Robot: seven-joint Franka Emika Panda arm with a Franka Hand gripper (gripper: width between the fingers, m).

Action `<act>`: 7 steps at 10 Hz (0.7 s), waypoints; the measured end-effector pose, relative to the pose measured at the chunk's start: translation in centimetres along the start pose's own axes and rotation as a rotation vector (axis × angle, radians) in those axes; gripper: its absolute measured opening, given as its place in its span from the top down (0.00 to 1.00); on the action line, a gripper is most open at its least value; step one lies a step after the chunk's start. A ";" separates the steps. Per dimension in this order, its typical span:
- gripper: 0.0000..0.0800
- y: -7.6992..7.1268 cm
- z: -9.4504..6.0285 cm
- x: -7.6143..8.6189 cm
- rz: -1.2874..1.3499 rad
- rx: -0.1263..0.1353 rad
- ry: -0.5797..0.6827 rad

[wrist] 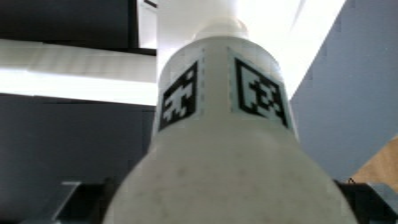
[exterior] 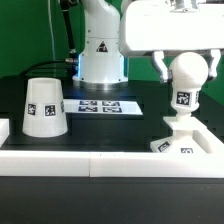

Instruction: Assemble lamp

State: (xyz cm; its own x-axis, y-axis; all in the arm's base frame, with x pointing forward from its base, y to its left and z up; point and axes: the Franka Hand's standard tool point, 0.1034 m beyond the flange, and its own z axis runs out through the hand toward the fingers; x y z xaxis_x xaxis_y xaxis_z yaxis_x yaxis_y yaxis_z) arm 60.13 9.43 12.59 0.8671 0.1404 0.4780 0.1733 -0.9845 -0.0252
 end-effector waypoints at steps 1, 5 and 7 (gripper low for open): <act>0.28 0.0 0.3 -0.3 0.000 -0.002 -0.002; 0.28 0.6 0.7 -1.1 0.002 -0.026 0.031; 0.28 0.6 0.7 -1.2 -0.002 -0.043 0.072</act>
Offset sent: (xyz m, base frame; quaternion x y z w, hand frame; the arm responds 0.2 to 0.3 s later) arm -0.0081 0.0017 -0.0057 -0.0001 0.0221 0.0028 0.9998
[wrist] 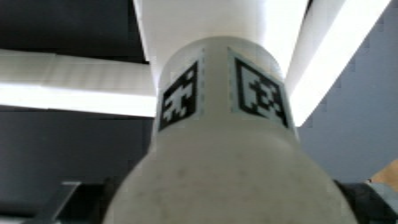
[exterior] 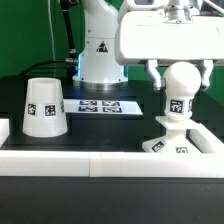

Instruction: Assemble lamp

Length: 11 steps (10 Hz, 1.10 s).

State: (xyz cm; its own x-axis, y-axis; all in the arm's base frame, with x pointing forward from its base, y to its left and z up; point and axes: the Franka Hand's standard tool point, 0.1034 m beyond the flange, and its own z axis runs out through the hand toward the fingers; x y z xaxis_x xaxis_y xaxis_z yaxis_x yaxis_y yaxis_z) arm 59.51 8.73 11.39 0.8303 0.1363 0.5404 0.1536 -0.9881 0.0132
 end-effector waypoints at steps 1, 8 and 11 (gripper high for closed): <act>0.28 0.1 0.0 0.0 0.000 -0.007 0.015; 0.13 0.4 -0.3 0.3 0.012 -0.001 0.000; 0.13 0.0 -1.9 1.7 0.008 0.011 0.006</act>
Offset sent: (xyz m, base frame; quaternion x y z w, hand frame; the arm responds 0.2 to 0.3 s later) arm 0.0000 0.0000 0.0000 0.0000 0.0000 0.0000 1.0000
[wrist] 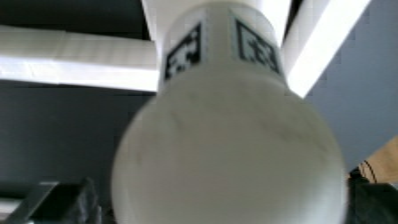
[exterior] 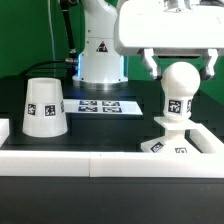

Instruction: Assemble lamp

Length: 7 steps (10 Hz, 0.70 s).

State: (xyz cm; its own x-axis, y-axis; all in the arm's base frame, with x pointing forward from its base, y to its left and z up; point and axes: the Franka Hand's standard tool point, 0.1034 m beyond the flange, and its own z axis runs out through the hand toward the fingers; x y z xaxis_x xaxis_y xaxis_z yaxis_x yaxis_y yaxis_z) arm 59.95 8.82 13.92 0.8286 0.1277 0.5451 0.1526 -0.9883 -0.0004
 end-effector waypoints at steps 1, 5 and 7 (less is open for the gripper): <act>0.13 -0.1 -0.4 0.4 -0.001 0.004 0.002; 0.13 -0.1 -0.2 0.1 -0.005 0.014 -0.030; 0.13 0.0 0.5 -0.9 0.004 0.069 -0.194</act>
Offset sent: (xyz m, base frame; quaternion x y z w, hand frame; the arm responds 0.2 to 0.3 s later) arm 0.0000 0.0000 0.0000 0.0000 -0.0650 0.0000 0.9979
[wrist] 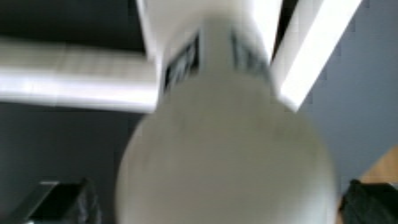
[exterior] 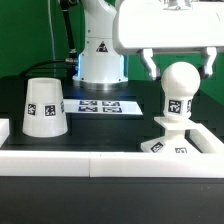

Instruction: Assemble lamp

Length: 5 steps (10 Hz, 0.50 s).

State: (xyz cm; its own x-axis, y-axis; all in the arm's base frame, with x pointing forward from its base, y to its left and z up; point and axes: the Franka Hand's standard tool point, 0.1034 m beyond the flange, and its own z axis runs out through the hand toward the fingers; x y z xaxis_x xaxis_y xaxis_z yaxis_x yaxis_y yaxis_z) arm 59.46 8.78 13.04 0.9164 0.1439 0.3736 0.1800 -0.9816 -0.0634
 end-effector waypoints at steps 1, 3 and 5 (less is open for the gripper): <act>0.13 0.0 0.0 0.4 -0.001 0.019 -0.052; 0.13 -0.3 0.2 0.0 0.004 0.063 -0.219; 0.13 -0.3 0.5 -0.1 -0.005 0.083 -0.307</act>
Offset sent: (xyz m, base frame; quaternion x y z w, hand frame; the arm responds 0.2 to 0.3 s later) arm 0.0049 -0.0013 -0.0032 0.0013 -0.1901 -0.0155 0.9816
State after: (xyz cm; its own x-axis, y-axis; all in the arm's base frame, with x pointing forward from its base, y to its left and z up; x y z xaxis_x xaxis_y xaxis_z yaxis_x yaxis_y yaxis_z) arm 59.53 9.15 12.56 0.9782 0.1925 0.0778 0.2020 -0.9690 -0.1424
